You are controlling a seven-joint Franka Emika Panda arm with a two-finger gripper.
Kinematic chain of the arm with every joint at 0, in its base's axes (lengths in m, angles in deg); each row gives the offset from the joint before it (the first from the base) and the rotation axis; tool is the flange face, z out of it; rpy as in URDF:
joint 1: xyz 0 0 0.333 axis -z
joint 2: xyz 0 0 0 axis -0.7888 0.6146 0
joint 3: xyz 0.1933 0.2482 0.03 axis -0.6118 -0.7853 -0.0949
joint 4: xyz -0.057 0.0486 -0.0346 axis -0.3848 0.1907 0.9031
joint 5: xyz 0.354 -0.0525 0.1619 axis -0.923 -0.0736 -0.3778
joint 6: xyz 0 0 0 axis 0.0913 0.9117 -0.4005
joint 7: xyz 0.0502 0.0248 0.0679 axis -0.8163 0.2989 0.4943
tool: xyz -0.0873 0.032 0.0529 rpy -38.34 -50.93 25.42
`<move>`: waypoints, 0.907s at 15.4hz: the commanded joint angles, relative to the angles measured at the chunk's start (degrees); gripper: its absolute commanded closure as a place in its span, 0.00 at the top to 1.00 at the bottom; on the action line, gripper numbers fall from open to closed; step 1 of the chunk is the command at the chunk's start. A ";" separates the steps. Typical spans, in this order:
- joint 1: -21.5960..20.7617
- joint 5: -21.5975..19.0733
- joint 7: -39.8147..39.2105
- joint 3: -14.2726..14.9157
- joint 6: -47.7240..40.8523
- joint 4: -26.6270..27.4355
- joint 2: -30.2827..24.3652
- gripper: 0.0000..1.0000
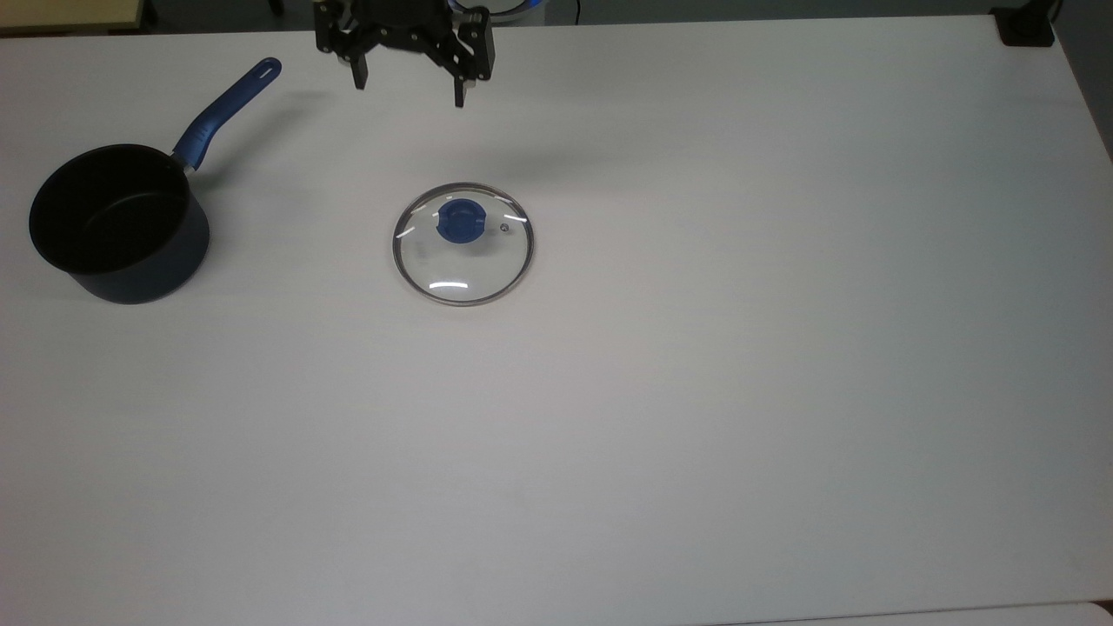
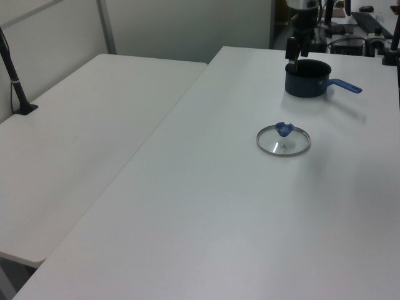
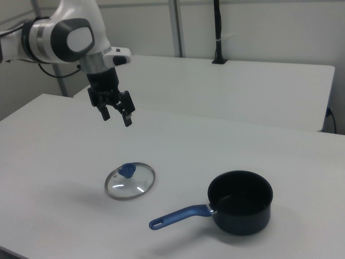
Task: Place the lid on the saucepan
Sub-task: 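Move the gripper down over the glass lid's blue knob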
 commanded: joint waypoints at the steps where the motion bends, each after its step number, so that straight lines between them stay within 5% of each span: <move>1: 0.39 0.90 -0.93 -0.23 4.80 1.05 3.14 1.00; 9: -0.66 0.29 -2.43 -0.75 11.74 6.07 11.92 1.00; 14: -0.57 0.11 -10.07 -0.84 12.45 7.30 14.22 1.00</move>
